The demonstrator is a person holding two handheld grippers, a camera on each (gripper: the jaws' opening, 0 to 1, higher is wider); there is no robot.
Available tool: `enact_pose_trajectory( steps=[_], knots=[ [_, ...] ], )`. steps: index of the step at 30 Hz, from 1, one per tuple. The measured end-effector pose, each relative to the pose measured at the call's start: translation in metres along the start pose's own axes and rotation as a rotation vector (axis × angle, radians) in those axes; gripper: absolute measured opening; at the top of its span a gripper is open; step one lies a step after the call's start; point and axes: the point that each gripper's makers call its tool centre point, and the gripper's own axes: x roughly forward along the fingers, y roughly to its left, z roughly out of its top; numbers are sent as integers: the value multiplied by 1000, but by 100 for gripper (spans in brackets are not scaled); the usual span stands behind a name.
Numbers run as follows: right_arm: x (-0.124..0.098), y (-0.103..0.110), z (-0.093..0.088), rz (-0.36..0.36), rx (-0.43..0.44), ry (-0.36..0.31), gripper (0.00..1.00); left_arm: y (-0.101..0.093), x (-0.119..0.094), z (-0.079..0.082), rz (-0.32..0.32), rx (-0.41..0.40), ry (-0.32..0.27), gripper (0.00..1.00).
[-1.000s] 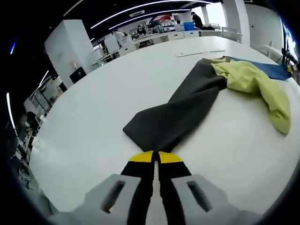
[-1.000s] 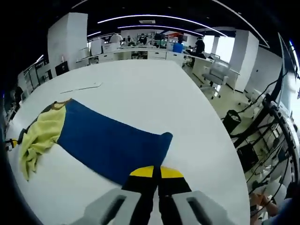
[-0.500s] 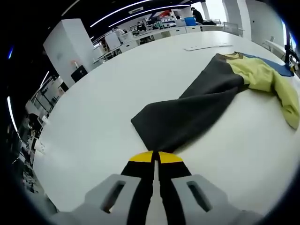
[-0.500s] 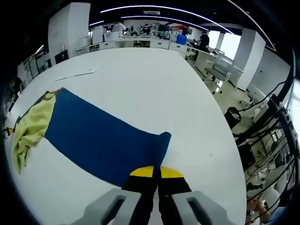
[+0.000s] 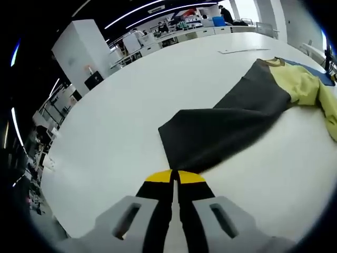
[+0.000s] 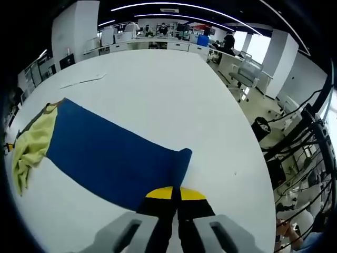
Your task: Fold the garment on the visible template until the final outline fits inside the template.
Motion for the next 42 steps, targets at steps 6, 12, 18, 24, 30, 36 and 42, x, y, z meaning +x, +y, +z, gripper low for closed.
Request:
enact_pose_trajectory(
  steps=[6, 12, 18, 24, 30, 36, 42],
  knots=[
    [-2, -3, -1, 2, 19, -3, 0, 4, -1, -1, -2, -15, -2, 0],
    [-3, -3, -4, 4, 41, 2, 0, 6, -3, -6, 5, -15, 13, 0],
    [-6, -5, -5, 3, 54, -2, 0, 11, -6, -5, 12, -20, 6, 0],
    [-13, 2, 0, 19, 48, -31, 19, 0, -15, 2, -33, -140, -61, 29],
    [-28, 32, 20, 118, 14, -106, 54, -16, -34, 8, -87, -175, -114, 57],
    [-43, 89, 28, 282, -59, -122, 81, -36, -56, 20, -139, -170, -183, 77],
    [-64, 156, 34, 456, -144, -131, 89, -54, -78, 34, -199, -166, -237, 94]
  ],
)
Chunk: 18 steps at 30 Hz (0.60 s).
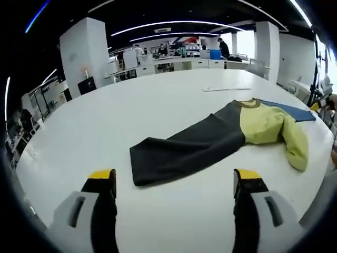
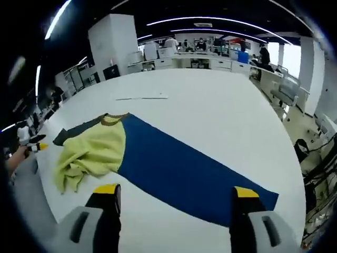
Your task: Fold the garment on the visible template until the final outline fits inside the template.
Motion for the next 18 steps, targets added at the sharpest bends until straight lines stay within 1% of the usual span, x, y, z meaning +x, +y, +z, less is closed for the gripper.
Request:
enact_pose_trajectory(
  steps=[1, 2, 7, 8, 9, 10, 12, 14, 16, 18],
  knots=[
    [1, 9, 2, 22, -5, -1, 90, -3, -2, 2, -8, -3, -7, 96],
    [3, 23, 6, 54, -32, -2, 91, -8, -4, 6, -19, -1, -20, 99],
    [9, 74, 13, 168, -111, -13, 91, -19, -13, 14, -37, 1, -31, 99],
    [11, 90, 14, 204, -132, -14, 91, -23, -15, 16, -43, 1, -38, 99],
    [12, 99, 15, 225, -142, -16, 90, -25, -17, 17, -45, 7, -37, 99],
    [14, 113, 16, 253, -158, -23, 89, -27, -18, 17, -46, 19, -32, 99],
    [16, 135, 17, 295, -184, -25, 88, -33, -23, 19, -52, 34, -35, 99],
    [18, 161, 16, 354, -227, -24, 86, -38, -27, 20, -61, 28, -42, 99],
    [19, 179, 15, 385, -265, -20, 85, -42, -30, 21, -71, 25, -45, 99],
    [22, 198, 13, 409, -306, -20, 82, -47, -32, 21, -80, 43, -42, 99]
  ],
)
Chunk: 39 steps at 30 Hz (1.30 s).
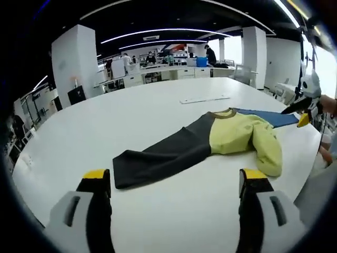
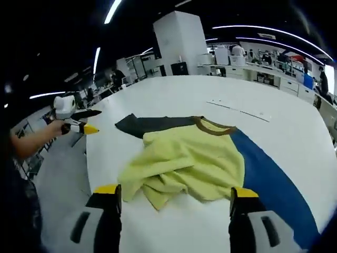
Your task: Fold the garment on the visible template until the final outline fits inside the template.
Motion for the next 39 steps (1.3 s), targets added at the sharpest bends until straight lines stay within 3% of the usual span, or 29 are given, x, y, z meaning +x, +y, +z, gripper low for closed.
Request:
enact_pose_trajectory(
  steps=[9, 17, 22, 30, 34, 35, 39],
  knots=[
    [33, 48, 3, 87, -124, 38, 70, -21, -9, 0, -43, 11, -1, 99],
    [63, 76, -4, 134, -165, 68, 48, -44, -16, -3, -88, 3, 12, 96],
    [83, 81, -17, 124, -195, 121, 36, -51, -17, -7, -91, 10, 19, 94],
    [102, 79, -31, 45, -283, 175, 32, -65, -20, -7, -104, 35, 25, 92],
    [106, 69, -36, 18, -265, 185, 22, -71, -19, -11, -118, 46, 37, 91],
    [105, 61, -40, -18, -222, 199, 18, -73, -19, -11, -124, 44, 37, 91],
    [104, 58, -38, 2, -186, 177, 9, -82, -17, -13, -140, 50, 40, 89]
  ],
)
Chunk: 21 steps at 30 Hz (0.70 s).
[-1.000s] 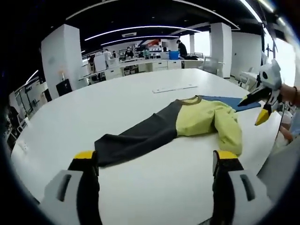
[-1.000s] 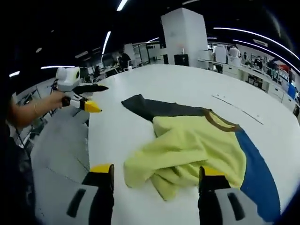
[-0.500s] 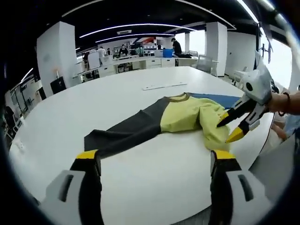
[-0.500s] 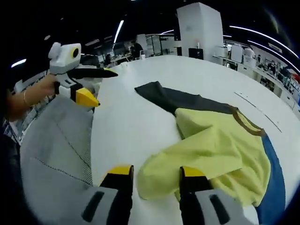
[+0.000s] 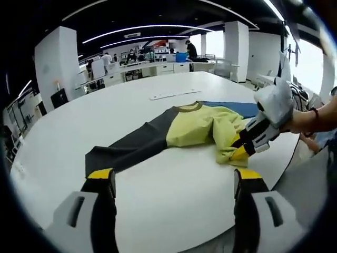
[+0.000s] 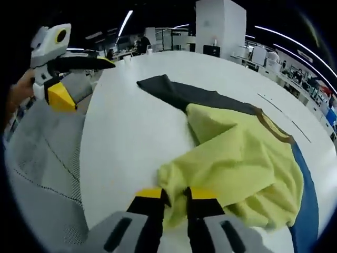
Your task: Fold the garment on the visible template until the final outline fits inside the template.
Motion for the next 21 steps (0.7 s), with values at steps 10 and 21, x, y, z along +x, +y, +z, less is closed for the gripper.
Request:
enact_pose_trajectory(
  steps=[10, 21],
  knots=[
    [-49, -9, 54, 98, 55, -156, 0, -3, 10, 4, -17, 15, -15, 85],
    [-62, -59, 86, 52, 57, -188, 0, -12, 23, 13, -36, 22, -43, 74]
  ],
)
